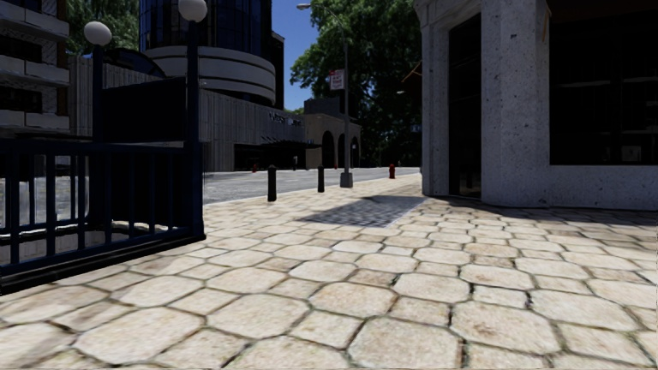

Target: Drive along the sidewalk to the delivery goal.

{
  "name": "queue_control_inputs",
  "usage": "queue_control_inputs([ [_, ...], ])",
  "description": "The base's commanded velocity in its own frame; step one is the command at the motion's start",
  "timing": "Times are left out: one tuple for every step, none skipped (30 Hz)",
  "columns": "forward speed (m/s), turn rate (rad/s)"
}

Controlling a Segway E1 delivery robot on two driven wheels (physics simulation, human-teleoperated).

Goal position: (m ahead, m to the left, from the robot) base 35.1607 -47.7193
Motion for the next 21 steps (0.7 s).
queue_control_inputs([
  [2.00,0.00],
  [2.00,0.00],
  [2.00,0.00],
  [2.00,0.00],
  [2.00,0.00],
  [2.00,0.00],
  [2.00,0.00],
  [2.00,0.00],
  [2.00,0.00],
  [2.00,0.00],
  [2.00,0.00],
  [2.00,0.00],
  [2.00,0.00],
  [2.00,0.00],
  [2.00,0.00],
  [2.00,0.00],
  [2.00,0.00],
  [2.00,0.00],
  [2.00,0.00],
  [2.00,0.00],
  [2.00,0.00],
])
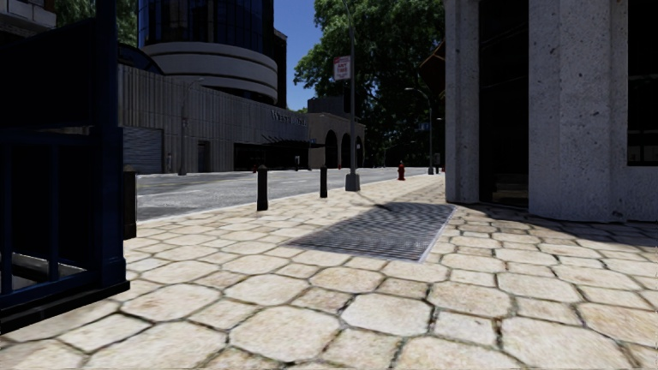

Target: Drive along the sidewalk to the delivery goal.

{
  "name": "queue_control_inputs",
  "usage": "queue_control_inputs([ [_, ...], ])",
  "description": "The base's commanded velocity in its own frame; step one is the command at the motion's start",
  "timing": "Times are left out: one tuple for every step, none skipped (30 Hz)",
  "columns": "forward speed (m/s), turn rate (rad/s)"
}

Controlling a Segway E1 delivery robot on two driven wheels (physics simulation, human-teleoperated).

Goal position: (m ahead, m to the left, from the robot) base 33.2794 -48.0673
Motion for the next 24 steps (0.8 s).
queue_control_inputs([
  [2.00,0.00],
  [2.00,0.00],
  [2.00,0.00],
  [2.00,0.00],
  [2.00,0.00],
  [2.00,0.00],
  [2.00,0.00],
  [2.00,0.00],
  [2.00,0.00],
  [2.00,0.00],
  [2.00,0.00],
  [2.00,0.00],
  [2.00,0.00],
  [2.00,0.00],
  [2.00,0.00],
  [2.00,0.00],
  [2.00,0.00],
  [2.00,0.00],
  [2.00,0.00],
  [2.00,0.00],
  [2.00,0.00],
  [2.00,0.00],
  [2.00,0.00],
  [2.00,0.00],
])
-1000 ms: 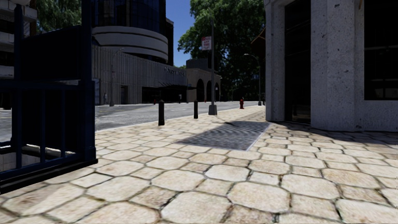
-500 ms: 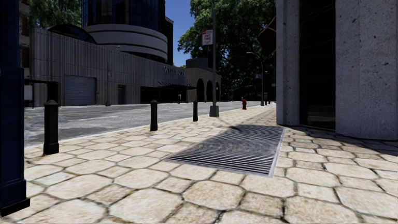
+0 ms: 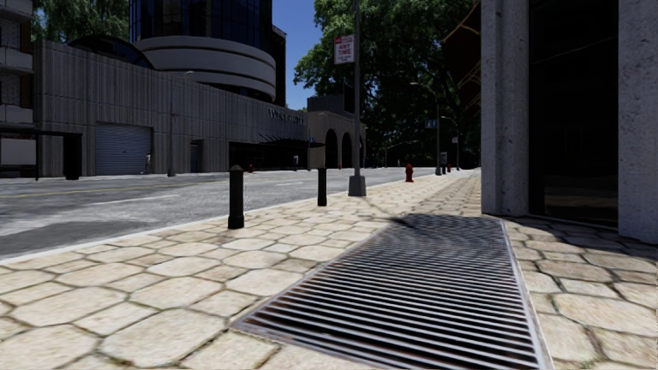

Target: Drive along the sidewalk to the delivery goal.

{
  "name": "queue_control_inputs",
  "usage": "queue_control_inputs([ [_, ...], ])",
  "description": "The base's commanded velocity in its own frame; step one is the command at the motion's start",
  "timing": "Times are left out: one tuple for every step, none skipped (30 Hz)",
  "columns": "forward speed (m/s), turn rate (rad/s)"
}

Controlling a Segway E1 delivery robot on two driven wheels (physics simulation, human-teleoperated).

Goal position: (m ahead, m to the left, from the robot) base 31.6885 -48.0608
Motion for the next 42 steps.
queue_control_inputs([
  [2.00,0.00],
  [2.00,0.00],
  [2.00,0.00],
  [2.00,0.00],
  [2.00,0.00],
  [2.00,0.00],
  [2.00,0.00],
  [2.00,0.00],
  [2.00,0.00],
  [2.00,-0.04],
  [2.00,-0.20],
  [2.00,-0.20],
  [2.00,-0.25],
  [2.00,-0.26],
  [2.00,-0.28],
  [2.00,-0.30],
  [2.00,-0.30],
  [2.00,-0.34],
  [2.00,-0.38],
  [2.00,-0.41],
  [2.00,-0.41],
  [2.00,-0.42],
  [2.00,-0.42],
  [2.00,-0.42],
  [2.00,-0.42],
  [2.00,-0.42],
  [2.00,-0.42],
  [2.00,-0.42],
  [2.00,-0.42],
  [2.00,-0.42],
  [2.00,-0.42],
  [2.00,-0.42],
  [2.00,-0.42],
  [2.00,-0.42],
  [2.00,-0.42],
  [2.00,-0.42],
  [2.00,-0.42],
  [2.00,-0.42],
  [2.00,-0.42],
  [2.00,-0.42],
  [2.00,-0.42],
  [2.00,-0.42],
])
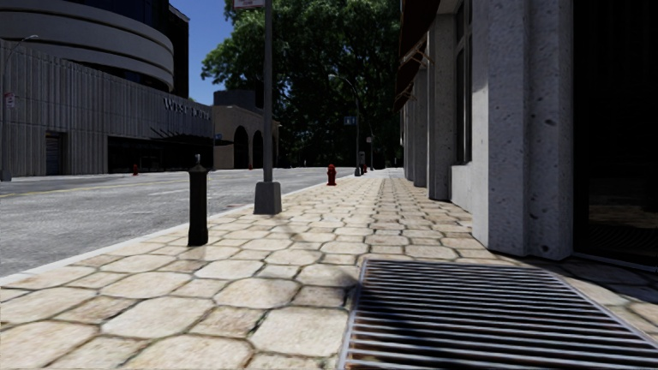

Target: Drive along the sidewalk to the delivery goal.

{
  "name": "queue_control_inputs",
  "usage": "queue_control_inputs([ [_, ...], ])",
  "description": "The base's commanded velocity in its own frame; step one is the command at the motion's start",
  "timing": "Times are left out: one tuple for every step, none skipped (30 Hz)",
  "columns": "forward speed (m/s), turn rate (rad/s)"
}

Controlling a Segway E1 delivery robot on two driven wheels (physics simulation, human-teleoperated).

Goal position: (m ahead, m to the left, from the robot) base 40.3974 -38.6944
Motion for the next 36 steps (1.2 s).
queue_control_inputs([
  [2.00,-0.42],
  [2.00,-0.42],
  [2.00,-0.42],
  [2.00,-0.42],
  [2.00,-0.42],
  [2.00,-0.42],
  [2.00,-0.42],
  [2.00,-0.42],
  [2.00,-0.42],
  [2.00,-0.42],
  [2.00,-0.42],
  [2.00,-0.42],
  [2.00,-0.42],
  [2.00,-0.42],
  [2.00,-0.42],
  [2.00,-0.41],
  [2.00,-0.30],
  [2.00,-0.30],
  [2.00,-0.10],
  [2.00,0.00],
  [2.00,0.00],
  [2.00,0.00],
  [2.00,0.00],
  [2.00,0.00],
  [2.00,0.00],
  [2.00,0.00],
  [2.00,0.00],
  [2.00,0.00],
  [2.00,0.00],
  [2.00,0.00],
  [2.00,0.00],
  [2.00,0.00],
  [2.00,0.00],
  [2.00,0.00],
  [2.00,0.00],
  [2.00,0.00],
])
